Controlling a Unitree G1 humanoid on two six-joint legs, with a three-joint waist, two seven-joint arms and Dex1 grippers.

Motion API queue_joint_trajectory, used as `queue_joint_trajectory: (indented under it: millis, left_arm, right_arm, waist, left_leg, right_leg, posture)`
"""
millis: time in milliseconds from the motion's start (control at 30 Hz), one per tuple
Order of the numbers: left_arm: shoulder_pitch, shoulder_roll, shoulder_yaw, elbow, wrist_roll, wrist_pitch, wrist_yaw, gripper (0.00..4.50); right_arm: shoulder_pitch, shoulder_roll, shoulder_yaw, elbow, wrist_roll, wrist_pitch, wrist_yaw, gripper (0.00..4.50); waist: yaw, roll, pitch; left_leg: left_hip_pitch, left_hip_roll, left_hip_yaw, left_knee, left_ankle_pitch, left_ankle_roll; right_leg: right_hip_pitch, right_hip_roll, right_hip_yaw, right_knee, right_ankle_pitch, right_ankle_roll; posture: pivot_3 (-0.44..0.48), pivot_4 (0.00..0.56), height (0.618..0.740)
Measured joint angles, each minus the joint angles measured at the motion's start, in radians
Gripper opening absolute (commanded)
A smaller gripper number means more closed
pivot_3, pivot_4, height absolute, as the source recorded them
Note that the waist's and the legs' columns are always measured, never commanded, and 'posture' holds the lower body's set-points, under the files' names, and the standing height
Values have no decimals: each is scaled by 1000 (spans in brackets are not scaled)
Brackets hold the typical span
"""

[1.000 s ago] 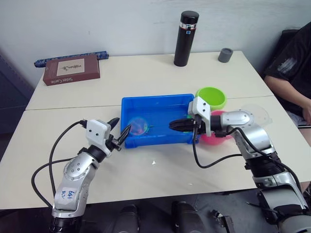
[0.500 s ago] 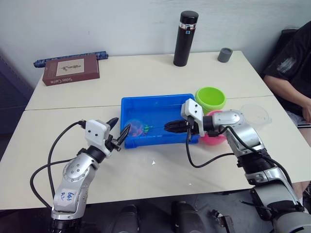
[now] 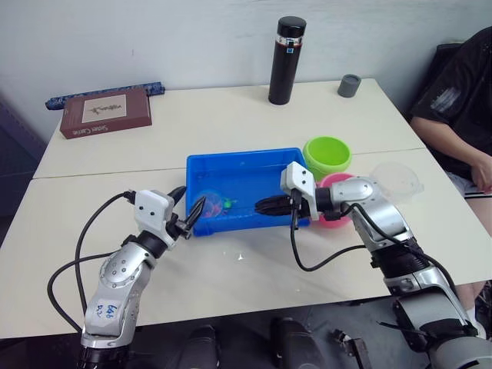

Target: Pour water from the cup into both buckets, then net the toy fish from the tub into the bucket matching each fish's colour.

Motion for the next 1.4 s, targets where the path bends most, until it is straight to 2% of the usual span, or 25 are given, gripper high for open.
queue_joint_trajectory:
  millis: [467, 800, 1067, 1400]
  left_arm:
    - [5, -8, 0, -1, 10, -1, 7, 2675]
    - [-15, -11, -1, 3, 17, -9, 3, 2675]
    - [-43, -19, -6, 18, 19, -10, -10, 2675]
    - [-75, -21, -17, 48, 26, -12, -26, 2675]
  right_arm:
    - [-20, 19, 10, 145, -68, -110, 4, 0]
    - [-64, 0, -3, 244, -146, -189, -50, 0]
    - [-75, -73, -59, 160, -129, -138, -49, 0]
    - [-70, -97, -92, -2, -71, -18, -67, 0]
  waist:
    - [2, 0, 0]
    - [2, 0, 0]
    - [2, 0, 0]
    - [2, 0, 0]
  left_leg:
    - [0, 0, 0, 0, 0, 0]
    - [0, 0, 0, 0, 0, 0]
    - [0, 0, 0, 0, 0, 0]
    - [0, 0, 0, 0, 0, 0]
  right_leg:
    - [0, 0, 0, 0, 0, 0]
    - [0, -1, 0, 0, 0, 0]
    - [0, 0, 0, 0, 0, 0]
    - [0, 0, 0, 0, 0, 0]
  posture:
    - [0, 150, 740]
    - [0, 150, 740]
    - [0, 150, 740]
    - [0, 150, 740]
